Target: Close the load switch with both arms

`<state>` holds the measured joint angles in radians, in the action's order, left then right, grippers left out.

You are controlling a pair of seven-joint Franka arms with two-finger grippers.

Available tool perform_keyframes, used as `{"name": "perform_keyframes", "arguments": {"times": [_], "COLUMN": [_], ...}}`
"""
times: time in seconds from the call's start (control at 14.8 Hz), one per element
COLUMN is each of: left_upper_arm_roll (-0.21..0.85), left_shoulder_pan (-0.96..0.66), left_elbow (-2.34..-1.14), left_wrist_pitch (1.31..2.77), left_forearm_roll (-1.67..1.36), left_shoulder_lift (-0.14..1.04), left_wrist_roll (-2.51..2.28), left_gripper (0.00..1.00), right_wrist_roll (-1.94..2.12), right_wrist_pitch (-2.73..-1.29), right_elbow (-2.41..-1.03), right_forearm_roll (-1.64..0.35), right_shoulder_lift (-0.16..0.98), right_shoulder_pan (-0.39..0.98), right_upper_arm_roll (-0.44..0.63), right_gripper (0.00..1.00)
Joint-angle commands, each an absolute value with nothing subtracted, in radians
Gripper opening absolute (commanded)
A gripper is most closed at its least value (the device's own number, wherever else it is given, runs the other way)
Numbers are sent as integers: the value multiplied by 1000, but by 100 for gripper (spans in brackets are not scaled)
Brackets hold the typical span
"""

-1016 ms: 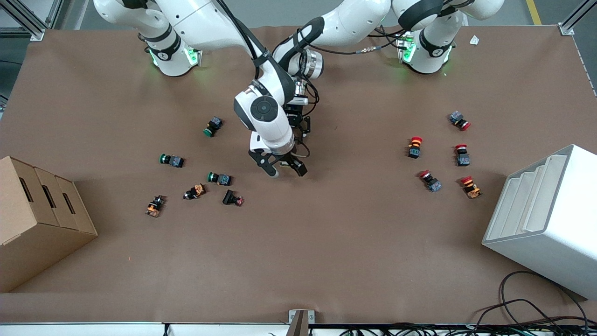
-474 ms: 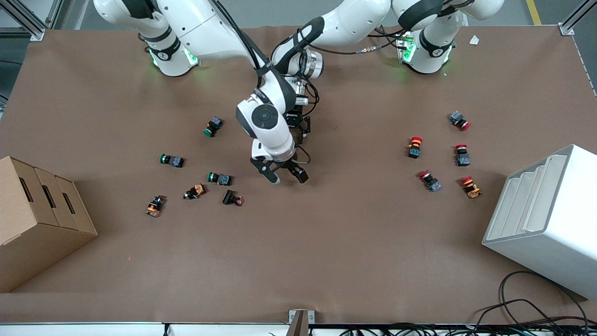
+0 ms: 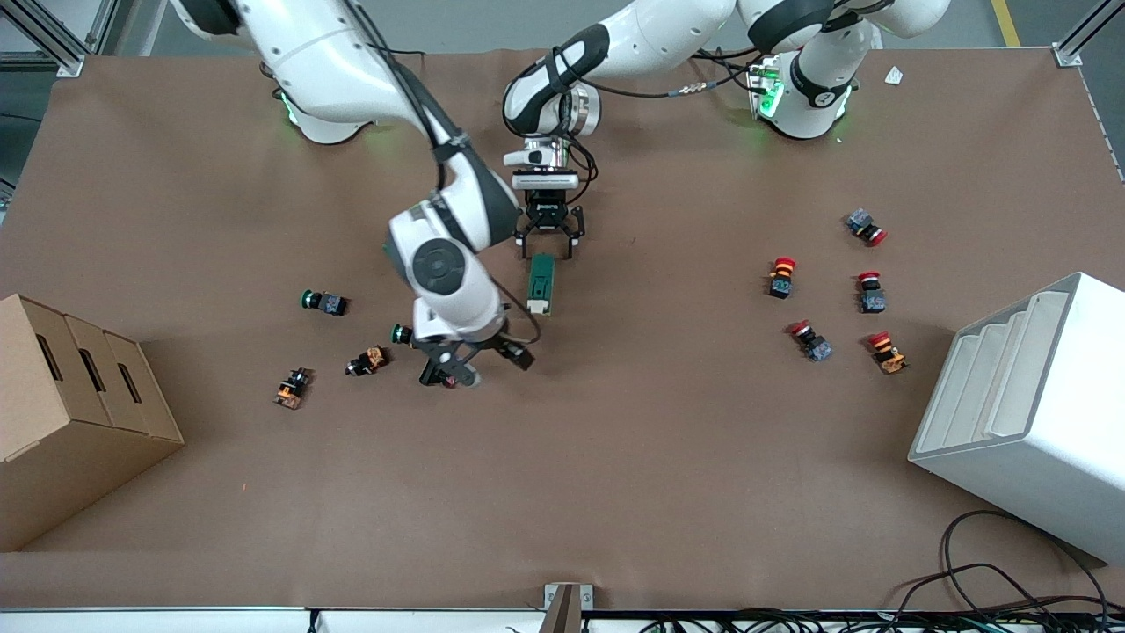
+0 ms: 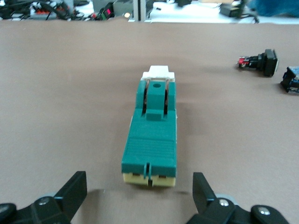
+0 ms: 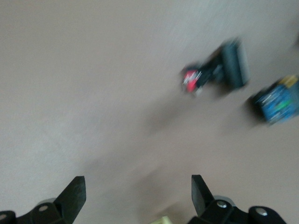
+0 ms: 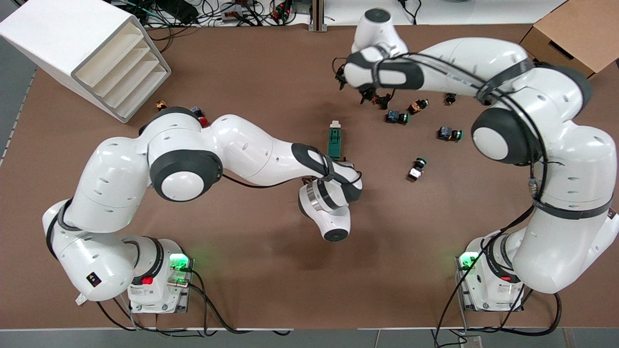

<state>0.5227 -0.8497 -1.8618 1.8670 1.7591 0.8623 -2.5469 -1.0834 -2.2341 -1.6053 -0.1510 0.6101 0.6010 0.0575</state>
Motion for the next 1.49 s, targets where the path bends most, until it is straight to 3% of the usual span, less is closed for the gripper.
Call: {"name": "perform_keyframes", "arguments": {"times": [0.0, 0.47, 0.95, 1.42], "left_upper_arm_roll": [540, 538, 534, 538], "left_shoulder_pan": [-847, -781, -476, -174], "left_elbow": [-1815, -1626, -1546, -1545], "left_wrist_pitch": [1873, 1873, 1835, 1806], "left_forearm_roll": [1610, 1160, 730, 528], "left_shoulder_lift": [804, 649, 394, 239], "left_wrist_roll": [-2462, -2026, -1340, -998], "left_gripper": [100, 100, 100, 100], "right_wrist_roll": [-871, -306, -49, -31], "right_wrist_pitch": [-2097, -1861, -1700, -1551], "right_elbow": [-1643, -1649, -1635, -1499], "right_forearm_roll": [-153, -138, -28, 2], "right_shoulder_lift": [493, 342, 198, 189], "right_shoulder_pan": [485, 227, 77, -8], "right_upper_arm_roll": [38, 40, 48, 46], "right_gripper": [100, 100, 100, 100]}}
